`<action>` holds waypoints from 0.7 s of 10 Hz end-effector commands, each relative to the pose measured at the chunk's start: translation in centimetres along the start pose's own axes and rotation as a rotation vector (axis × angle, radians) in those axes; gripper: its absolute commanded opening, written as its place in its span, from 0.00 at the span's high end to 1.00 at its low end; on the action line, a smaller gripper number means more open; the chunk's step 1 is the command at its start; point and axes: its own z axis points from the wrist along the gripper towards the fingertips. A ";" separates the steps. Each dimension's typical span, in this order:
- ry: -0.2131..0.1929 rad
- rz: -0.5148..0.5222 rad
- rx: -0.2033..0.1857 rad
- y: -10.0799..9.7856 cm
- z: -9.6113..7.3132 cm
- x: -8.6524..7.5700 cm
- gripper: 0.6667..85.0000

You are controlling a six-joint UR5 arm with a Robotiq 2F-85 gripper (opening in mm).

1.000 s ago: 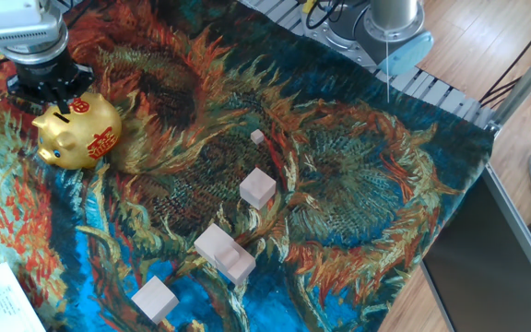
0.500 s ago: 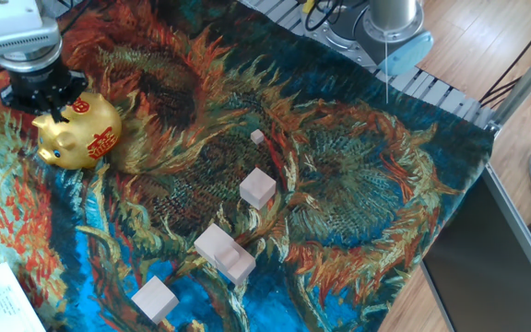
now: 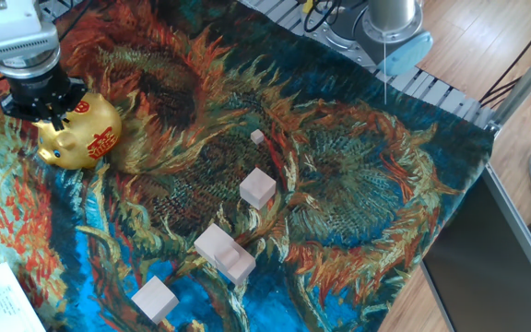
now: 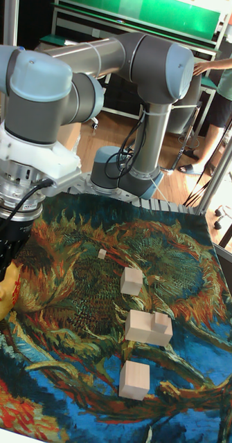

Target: Drop coins into a piggy bank

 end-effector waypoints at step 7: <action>-0.017 -0.025 0.001 0.5 0.3 0.8 0.99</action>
